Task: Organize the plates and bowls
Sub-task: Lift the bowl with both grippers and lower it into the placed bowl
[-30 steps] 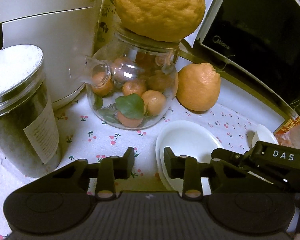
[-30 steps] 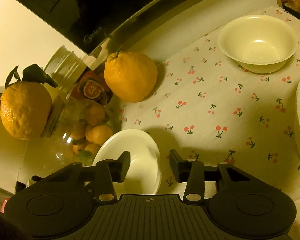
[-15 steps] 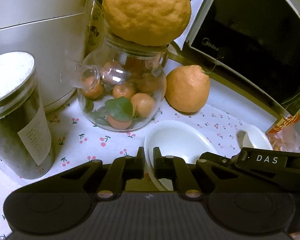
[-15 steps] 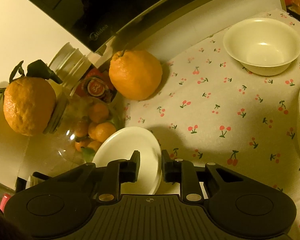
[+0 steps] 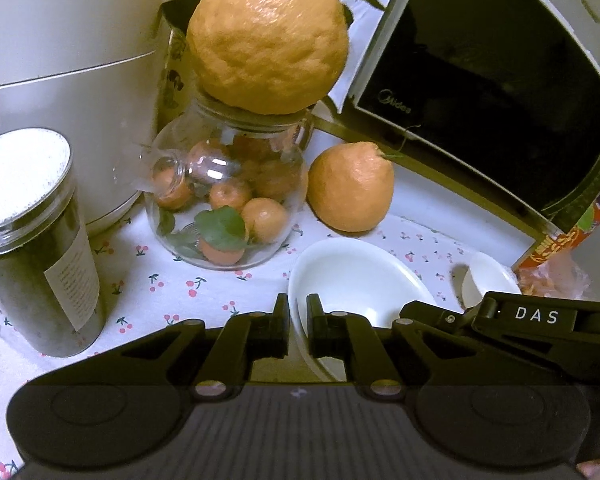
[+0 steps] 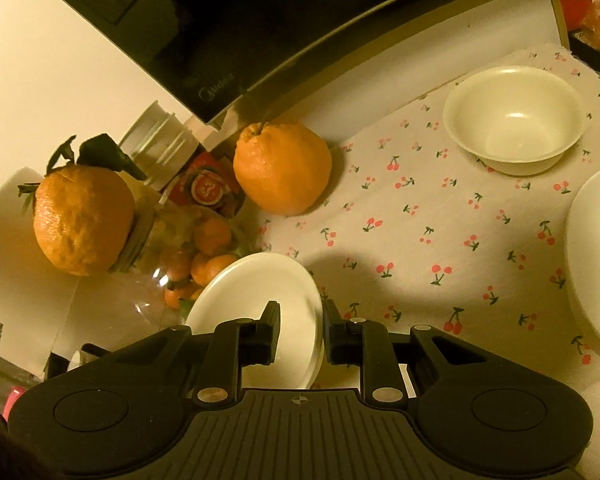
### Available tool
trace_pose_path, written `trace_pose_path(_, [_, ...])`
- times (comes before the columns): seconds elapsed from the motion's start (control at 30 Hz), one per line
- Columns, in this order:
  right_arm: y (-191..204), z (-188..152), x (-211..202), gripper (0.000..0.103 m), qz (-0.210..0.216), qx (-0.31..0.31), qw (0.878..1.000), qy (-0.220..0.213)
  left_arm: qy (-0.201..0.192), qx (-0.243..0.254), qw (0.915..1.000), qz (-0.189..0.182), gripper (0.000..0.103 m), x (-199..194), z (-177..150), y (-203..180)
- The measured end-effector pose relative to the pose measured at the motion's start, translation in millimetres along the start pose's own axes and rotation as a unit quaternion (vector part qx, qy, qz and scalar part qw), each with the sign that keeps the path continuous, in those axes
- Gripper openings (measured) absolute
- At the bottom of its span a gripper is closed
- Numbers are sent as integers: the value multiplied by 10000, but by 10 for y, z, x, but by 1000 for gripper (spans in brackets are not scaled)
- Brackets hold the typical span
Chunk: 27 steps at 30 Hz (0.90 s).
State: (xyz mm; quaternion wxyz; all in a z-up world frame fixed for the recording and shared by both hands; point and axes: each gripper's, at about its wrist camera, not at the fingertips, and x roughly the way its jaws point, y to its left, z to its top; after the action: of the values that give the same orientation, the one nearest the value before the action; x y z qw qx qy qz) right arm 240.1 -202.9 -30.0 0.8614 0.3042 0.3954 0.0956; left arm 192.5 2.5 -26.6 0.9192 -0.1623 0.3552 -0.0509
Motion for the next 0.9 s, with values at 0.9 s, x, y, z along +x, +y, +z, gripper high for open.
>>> trace_pose_path(0.9, [-365,78,-901,22,-252,207,9992,-243,111,195,9975,-673,7,-339,-211,-603])
